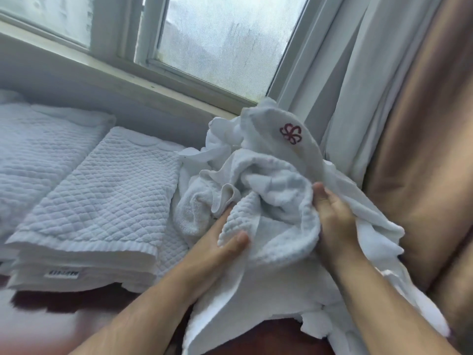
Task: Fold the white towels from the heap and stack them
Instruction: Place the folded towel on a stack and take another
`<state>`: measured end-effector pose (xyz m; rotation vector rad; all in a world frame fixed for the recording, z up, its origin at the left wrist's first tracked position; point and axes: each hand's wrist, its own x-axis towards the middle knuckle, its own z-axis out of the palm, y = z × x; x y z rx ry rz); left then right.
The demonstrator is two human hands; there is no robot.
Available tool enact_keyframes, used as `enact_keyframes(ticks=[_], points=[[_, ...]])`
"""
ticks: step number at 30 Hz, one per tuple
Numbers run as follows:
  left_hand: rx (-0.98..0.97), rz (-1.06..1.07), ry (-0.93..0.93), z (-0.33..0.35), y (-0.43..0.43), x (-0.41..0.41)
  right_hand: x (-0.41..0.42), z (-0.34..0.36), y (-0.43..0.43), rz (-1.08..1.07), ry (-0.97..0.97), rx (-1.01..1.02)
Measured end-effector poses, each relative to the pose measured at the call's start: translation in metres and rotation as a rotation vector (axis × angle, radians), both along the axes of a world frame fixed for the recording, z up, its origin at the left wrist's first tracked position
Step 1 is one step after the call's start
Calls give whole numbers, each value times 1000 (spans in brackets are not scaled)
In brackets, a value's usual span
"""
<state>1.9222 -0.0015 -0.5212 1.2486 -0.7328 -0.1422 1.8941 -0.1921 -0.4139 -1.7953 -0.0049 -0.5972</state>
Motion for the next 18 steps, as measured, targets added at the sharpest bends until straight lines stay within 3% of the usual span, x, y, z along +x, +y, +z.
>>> enact_keyframes(ticks=[3, 5, 8, 10, 12, 13, 18], points=[[8, -10, -36, 2, 0, -3, -14, -32, -4, 110, 277, 26], [1, -56, 102, 3, -3, 3, -21, -38, -6, 191, 367, 33], [67, -132, 12, 4, -3, 3, -24, -25, -11, 297, 447, -195], [94, -160, 25, 0, 2, 2, -19, -13, -11, 217, 417, -455], [74, -151, 49, 1, 1, 4, -6, -1, -9, -89, 153, -662], [62, -157, 58, 1, 1, 6, 1, 1, -6, -206, 81, -669], [32, -199, 111, -4, 2, 8, 30, -19, 15, -110, 318, -578]])
